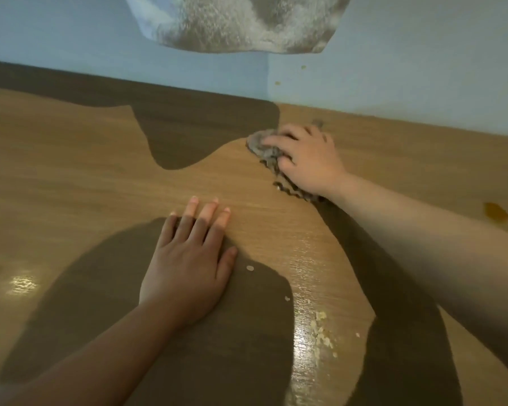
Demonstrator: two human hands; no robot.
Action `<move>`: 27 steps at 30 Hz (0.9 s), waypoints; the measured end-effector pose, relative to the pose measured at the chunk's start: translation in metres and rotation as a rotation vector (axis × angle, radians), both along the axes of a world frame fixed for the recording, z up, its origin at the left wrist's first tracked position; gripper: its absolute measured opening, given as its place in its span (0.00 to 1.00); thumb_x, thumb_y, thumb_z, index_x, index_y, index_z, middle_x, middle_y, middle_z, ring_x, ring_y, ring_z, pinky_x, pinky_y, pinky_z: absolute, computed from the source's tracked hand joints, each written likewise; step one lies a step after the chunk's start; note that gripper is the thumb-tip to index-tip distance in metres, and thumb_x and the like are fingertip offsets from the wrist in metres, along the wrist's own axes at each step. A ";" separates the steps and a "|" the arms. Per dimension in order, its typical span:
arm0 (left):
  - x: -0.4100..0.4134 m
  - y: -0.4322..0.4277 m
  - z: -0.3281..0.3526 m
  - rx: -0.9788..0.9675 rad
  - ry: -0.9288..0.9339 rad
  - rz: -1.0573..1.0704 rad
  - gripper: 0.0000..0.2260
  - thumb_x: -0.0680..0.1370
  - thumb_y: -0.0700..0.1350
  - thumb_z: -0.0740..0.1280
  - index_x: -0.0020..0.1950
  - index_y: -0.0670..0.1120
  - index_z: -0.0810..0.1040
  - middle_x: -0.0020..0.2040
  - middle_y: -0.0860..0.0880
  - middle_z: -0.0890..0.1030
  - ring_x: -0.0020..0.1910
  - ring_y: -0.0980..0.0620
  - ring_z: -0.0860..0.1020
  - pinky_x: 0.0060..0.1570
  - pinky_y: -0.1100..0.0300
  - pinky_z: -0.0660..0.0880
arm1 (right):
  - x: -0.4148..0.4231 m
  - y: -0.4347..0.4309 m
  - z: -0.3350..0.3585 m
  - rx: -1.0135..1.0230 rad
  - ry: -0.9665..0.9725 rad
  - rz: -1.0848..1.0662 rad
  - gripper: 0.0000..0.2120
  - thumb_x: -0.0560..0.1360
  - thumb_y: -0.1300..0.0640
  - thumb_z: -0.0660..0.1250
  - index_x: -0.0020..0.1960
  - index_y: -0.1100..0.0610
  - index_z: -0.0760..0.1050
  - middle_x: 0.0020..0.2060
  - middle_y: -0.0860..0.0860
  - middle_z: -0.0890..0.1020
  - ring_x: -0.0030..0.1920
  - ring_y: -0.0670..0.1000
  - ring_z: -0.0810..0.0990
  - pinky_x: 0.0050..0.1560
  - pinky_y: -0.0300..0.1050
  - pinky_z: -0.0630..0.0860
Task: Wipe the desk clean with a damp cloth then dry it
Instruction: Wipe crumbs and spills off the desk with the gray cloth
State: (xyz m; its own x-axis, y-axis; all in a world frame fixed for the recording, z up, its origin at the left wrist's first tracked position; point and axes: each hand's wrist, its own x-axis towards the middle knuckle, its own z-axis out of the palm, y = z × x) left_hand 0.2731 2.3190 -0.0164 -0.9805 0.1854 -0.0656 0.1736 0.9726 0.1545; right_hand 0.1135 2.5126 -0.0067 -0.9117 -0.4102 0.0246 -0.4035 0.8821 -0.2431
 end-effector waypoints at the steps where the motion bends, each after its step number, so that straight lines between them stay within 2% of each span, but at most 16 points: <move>1: 0.000 0.001 0.000 0.003 -0.001 -0.002 0.32 0.74 0.61 0.34 0.76 0.52 0.45 0.77 0.52 0.46 0.75 0.53 0.38 0.71 0.55 0.36 | 0.028 0.009 0.001 -0.021 -0.003 0.112 0.20 0.77 0.54 0.54 0.67 0.43 0.68 0.67 0.48 0.68 0.69 0.54 0.60 0.68 0.55 0.55; 3: -0.001 0.001 0.000 0.006 -0.009 -0.001 0.33 0.73 0.61 0.33 0.76 0.52 0.45 0.77 0.53 0.45 0.75 0.53 0.38 0.71 0.56 0.35 | 0.077 0.025 0.004 -0.043 -0.048 0.319 0.21 0.75 0.53 0.52 0.66 0.45 0.71 0.64 0.48 0.72 0.68 0.53 0.63 0.66 0.53 0.57; 5: -0.001 0.000 0.000 0.004 -0.007 0.010 0.32 0.73 0.60 0.33 0.77 0.52 0.46 0.77 0.53 0.46 0.75 0.53 0.39 0.71 0.56 0.36 | 0.084 0.036 0.004 -0.008 -0.079 0.394 0.23 0.75 0.52 0.50 0.66 0.45 0.71 0.64 0.47 0.72 0.68 0.51 0.64 0.66 0.52 0.59; 9: -0.002 0.002 -0.001 -0.014 0.016 0.030 0.26 0.79 0.56 0.39 0.77 0.52 0.48 0.77 0.52 0.49 0.75 0.52 0.43 0.72 0.55 0.40 | 0.044 0.022 0.005 -0.058 -0.054 0.184 0.21 0.78 0.61 0.56 0.69 0.47 0.67 0.70 0.49 0.67 0.72 0.52 0.61 0.72 0.51 0.55; 11: -0.003 0.003 -0.001 -0.031 0.005 0.044 0.23 0.81 0.52 0.43 0.77 0.52 0.48 0.77 0.52 0.49 0.75 0.52 0.43 0.72 0.55 0.41 | 0.046 0.014 0.003 -0.063 -0.082 0.119 0.22 0.79 0.62 0.56 0.70 0.46 0.67 0.71 0.49 0.66 0.74 0.53 0.57 0.73 0.54 0.52; 15: 0.003 0.007 -0.002 -0.024 0.044 0.103 0.22 0.81 0.51 0.45 0.76 0.53 0.53 0.77 0.52 0.54 0.75 0.50 0.48 0.72 0.52 0.46 | 0.107 0.019 0.000 -0.109 -0.054 0.214 0.21 0.78 0.62 0.58 0.67 0.46 0.70 0.70 0.46 0.68 0.74 0.53 0.56 0.73 0.54 0.50; 18: 0.019 0.008 0.000 -0.047 -0.027 0.089 0.24 0.80 0.55 0.41 0.76 0.54 0.45 0.77 0.52 0.47 0.76 0.48 0.43 0.73 0.49 0.44 | 0.168 0.026 0.003 -0.135 -0.073 0.306 0.22 0.77 0.63 0.61 0.67 0.46 0.71 0.70 0.45 0.68 0.74 0.51 0.55 0.74 0.52 0.46; 21: 0.046 0.004 0.003 -0.093 -0.090 -0.033 0.25 0.76 0.58 0.32 0.72 0.54 0.33 0.76 0.52 0.37 0.74 0.49 0.36 0.73 0.49 0.40 | 0.205 0.037 0.010 -0.142 -0.191 0.411 0.23 0.78 0.61 0.60 0.68 0.43 0.68 0.70 0.40 0.63 0.72 0.42 0.48 0.71 0.43 0.37; 23: 0.064 0.002 0.004 -0.115 -0.123 -0.080 0.27 0.71 0.60 0.25 0.69 0.55 0.28 0.72 0.53 0.32 0.72 0.51 0.32 0.72 0.50 0.37 | 0.197 0.051 0.013 -0.126 -0.207 0.336 0.23 0.79 0.61 0.59 0.69 0.41 0.65 0.71 0.39 0.61 0.71 0.39 0.47 0.72 0.42 0.38; 27: 0.077 0.003 0.002 -0.103 -0.109 -0.062 0.30 0.67 0.60 0.22 0.69 0.56 0.28 0.70 0.55 0.31 0.68 0.54 0.30 0.70 0.52 0.34 | 0.173 0.062 0.010 -0.130 -0.080 -0.055 0.21 0.79 0.62 0.57 0.68 0.46 0.69 0.70 0.47 0.67 0.74 0.51 0.56 0.74 0.52 0.50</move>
State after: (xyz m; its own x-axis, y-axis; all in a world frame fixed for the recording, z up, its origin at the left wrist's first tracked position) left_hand 0.3496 2.3217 -0.0146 -0.9533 0.2326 -0.1927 0.2219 0.9721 0.0754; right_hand 0.2866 2.5742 0.0034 -0.9339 -0.3575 0.0007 -0.3300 0.8613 -0.3864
